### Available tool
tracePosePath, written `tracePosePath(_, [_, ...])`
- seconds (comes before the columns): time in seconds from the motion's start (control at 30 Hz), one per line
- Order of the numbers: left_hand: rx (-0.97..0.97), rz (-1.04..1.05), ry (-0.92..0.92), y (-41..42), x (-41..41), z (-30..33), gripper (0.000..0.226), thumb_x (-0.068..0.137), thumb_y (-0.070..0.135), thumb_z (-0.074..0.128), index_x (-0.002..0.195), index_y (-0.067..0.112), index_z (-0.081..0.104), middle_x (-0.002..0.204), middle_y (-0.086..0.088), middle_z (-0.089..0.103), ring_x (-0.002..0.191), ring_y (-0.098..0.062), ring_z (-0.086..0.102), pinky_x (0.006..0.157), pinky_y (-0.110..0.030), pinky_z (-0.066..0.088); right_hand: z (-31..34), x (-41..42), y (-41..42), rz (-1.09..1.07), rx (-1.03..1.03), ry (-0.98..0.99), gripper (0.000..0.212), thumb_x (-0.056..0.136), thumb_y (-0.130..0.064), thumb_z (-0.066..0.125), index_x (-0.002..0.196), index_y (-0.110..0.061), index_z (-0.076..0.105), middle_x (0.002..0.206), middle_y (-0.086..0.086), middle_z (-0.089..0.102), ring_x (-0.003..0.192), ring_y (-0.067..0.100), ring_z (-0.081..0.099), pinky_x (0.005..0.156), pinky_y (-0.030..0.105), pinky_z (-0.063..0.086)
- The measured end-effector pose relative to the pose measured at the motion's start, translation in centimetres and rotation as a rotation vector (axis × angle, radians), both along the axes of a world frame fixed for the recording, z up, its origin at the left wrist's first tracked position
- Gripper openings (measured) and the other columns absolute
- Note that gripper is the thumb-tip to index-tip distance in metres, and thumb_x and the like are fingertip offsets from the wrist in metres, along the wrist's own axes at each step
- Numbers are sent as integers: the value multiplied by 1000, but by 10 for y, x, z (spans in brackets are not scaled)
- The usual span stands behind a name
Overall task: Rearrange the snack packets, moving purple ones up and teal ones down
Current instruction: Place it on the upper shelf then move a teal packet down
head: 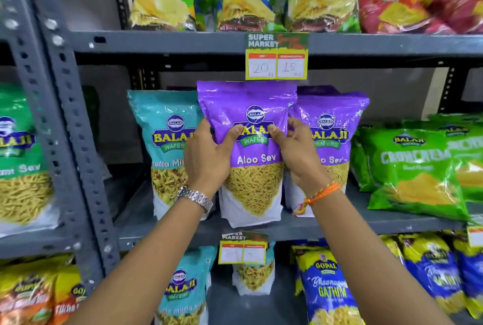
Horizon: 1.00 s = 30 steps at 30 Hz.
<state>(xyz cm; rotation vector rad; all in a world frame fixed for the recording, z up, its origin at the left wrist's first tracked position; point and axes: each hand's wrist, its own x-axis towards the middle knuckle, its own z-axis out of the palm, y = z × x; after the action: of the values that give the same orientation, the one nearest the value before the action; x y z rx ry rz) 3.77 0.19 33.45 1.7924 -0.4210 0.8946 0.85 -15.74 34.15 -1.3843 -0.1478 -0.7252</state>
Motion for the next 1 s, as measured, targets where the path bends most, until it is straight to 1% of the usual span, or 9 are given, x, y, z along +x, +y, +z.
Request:
tracePosePath(0.13, [29, 12, 45, -3, 8, -7, 47, 82, 57, 73, 91, 12, 63, 77, -7, 73, 73, -35, 69, 64, -47, 55, -14, 11, 1, -82, -52, 26, 14, 95, -5, 60, 105, -15, 58, 101, 14, 72, 94, 29, 69, 91, 52, 59])
tracePosePath(0.23, [27, 2, 65, -3, 11, -12, 41, 83, 49, 78, 88, 12, 60, 69, -3, 66, 69, -35, 66, 59, -42, 48, -23, 17, 1, -105, -64, 50, 13, 92, -17, 64, 103, -22, 58, 110, 19, 74, 103, 38, 71, 93, 62, 55])
tracePosePath(0.33, [9, -19, 67, 0, 16, -14, 46, 75, 50, 83, 89, 13, 60, 75, -6, 75, 68, -32, 70, 64, -48, 56, -27, 23, 2, -229, -180, 69, 35, 85, -37, 68, 114, -20, 56, 112, 11, 75, 105, 31, 72, 94, 56, 56])
tracePosePath(0.43, [-72, -117, 138, 11, 9, -16, 54, 70, 39, 91, 113, 16, 66, 96, -7, 82, 70, -20, 77, 71, -44, 65, -30, 21, -1, -401, -359, 57, 39, 93, -32, 66, 122, -10, 52, 104, 10, 74, 98, 28, 69, 76, 30, 47])
tracePosePath(0.53, [-118, -75, 157, 29, 1, -25, 64, 73, 28, 91, 130, 15, 65, 105, -9, 80, 71, -11, 74, 80, -34, 63, -33, 14, -2, -575, -513, 80, 54, 91, -39, 67, 130, -9, 45, 82, 12, 69, 83, 35, 65, 61, 32, 33])
tracePosePath(0.7, [-234, 70, 6, 71, -4, -49, 36, 81, 14, 83, 110, 25, 64, 106, -3, 72, 92, -16, 72, 95, -41, 61, -35, -22, 12, -839, -595, 11, 50, 91, -40, 64, 128, -12, 48, 106, 11, 70, 93, 37, 67, 75, 43, 51])
tracePosePath(0.77, [-196, 138, -24, 86, -2, -57, 42, 81, 15, 81, 118, 20, 62, 119, -4, 65, 111, -20, 66, 105, -38, 54, -41, -35, 35, -771, -563, -114, 39, 91, -34, 66, 121, -13, 54, 101, 7, 66, 85, 30, 65, 76, 44, 52])
tracePosePath(0.87, [-159, 162, 117, 101, 14, -68, 68, 81, 22, 82, 139, 15, 48, 139, -1, 50, 133, -23, 51, 114, -38, 43, -58, -34, 80, -488, -579, -97, 37, 89, -35, 66, 118, -13, 60, 102, 6, 68, 83, 23, 66, 78, 44, 56])
tracePosePath(1.0, [-388, -81, 394, 111, 31, -74, 96, 78, 30, 82, 156, 13, 28, 156, -11, 47, 142, -23, 48, 119, -44, 41, -82, -15, 121, -183, -623, -1, 51, 89, -31, 62, 133, -8, 52, 124, 10, 64, 112, 25, 64, 98, 46, 53])
